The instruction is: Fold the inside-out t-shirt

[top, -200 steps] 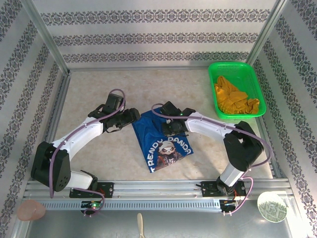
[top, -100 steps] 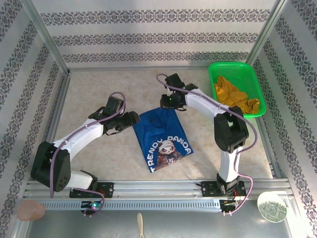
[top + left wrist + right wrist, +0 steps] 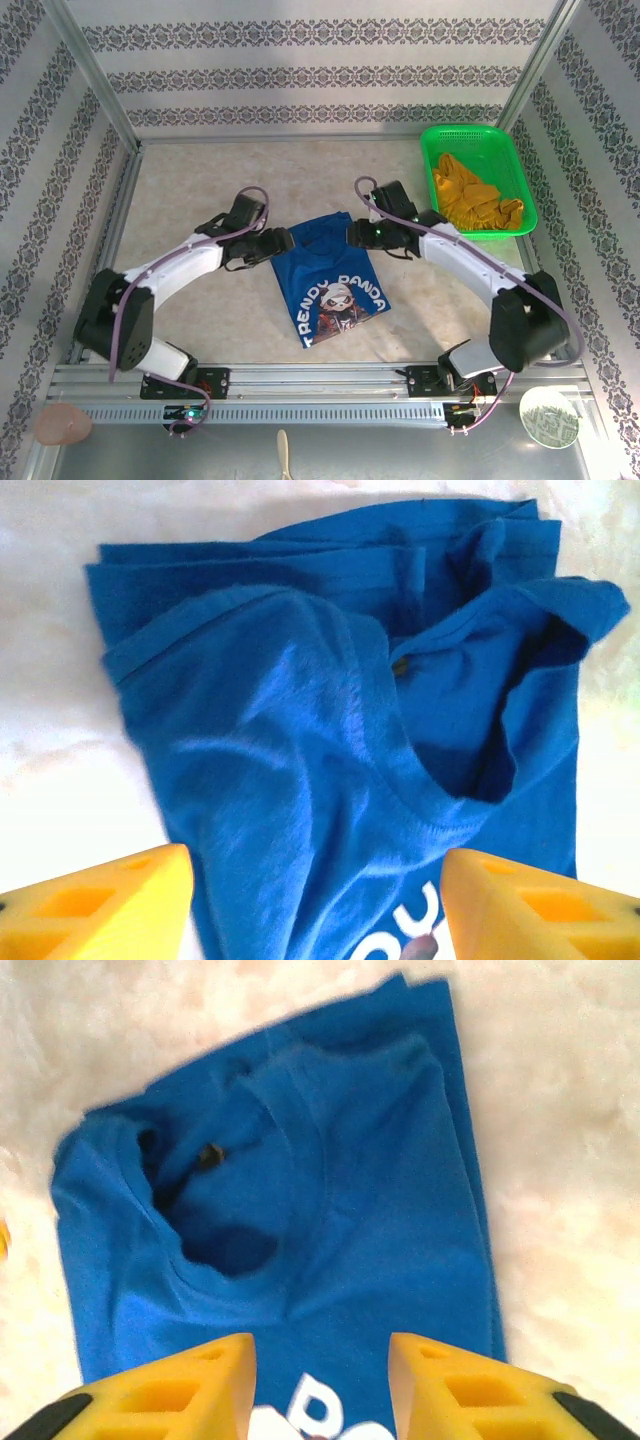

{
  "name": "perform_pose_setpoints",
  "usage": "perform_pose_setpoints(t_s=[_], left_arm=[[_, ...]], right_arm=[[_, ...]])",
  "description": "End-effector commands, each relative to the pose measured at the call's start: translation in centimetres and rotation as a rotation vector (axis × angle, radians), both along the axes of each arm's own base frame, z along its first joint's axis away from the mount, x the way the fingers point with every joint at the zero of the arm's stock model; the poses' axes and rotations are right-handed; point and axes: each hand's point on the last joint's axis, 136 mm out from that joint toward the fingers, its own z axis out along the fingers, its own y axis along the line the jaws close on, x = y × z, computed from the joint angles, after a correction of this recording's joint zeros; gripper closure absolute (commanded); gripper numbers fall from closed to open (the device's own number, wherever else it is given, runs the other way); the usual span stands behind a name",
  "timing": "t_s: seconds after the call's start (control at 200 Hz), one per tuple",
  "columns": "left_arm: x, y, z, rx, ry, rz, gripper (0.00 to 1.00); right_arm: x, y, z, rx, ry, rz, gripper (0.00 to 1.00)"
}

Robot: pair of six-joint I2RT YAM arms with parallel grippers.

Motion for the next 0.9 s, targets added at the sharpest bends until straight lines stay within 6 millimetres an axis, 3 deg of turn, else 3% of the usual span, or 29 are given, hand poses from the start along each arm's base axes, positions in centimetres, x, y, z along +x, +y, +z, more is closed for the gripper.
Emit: perform_pose_setpoints(t_s=[0.0,0.11,0.22,0.4,0.575,0.769,0.894], left_arm=[[0.9,-1.6,0.1,0.034,-0.021,-0.047,0.41],[1.1,-4.2,0.6,0.003,-0.047,-0.074,0.42],[0.4,-5.7,-1.0,0.001,-0.005,-0.069,0.42],[-0.6,-1.1,-5.9,0.145,0.092,0.091,0.41],[0.9,2.3,-7.3,0.195,0.083,0.108,0.39],[3.4,3.8,-6.9,0.198,0.054,0.055,0.36],[4.3,2.6,-3.5,0.13,0.001,0.002,0.32]], right_arm=[[-2.7,0.3,-3.4,0.057,0.095,-0.036,0.7],[-4.4,-0.2,-5.9,0.097,0.142,-0.083,0.79],[-5.3,-0.6,-7.9,0.099,0.181,-0.103,0.8],[-7.0,-1.8,-11.1,0.036,0.249,-0.154,0.79],[-10.8,-2.7,-13.3,-0.021,0.294,-0.259,0.78],[-13.4,-1.5,-14.0,-0.009,0.295,-0.306,0.78],[-11.3,-0.1,-10.7,0.035,0.208,-0.228,0.75]])
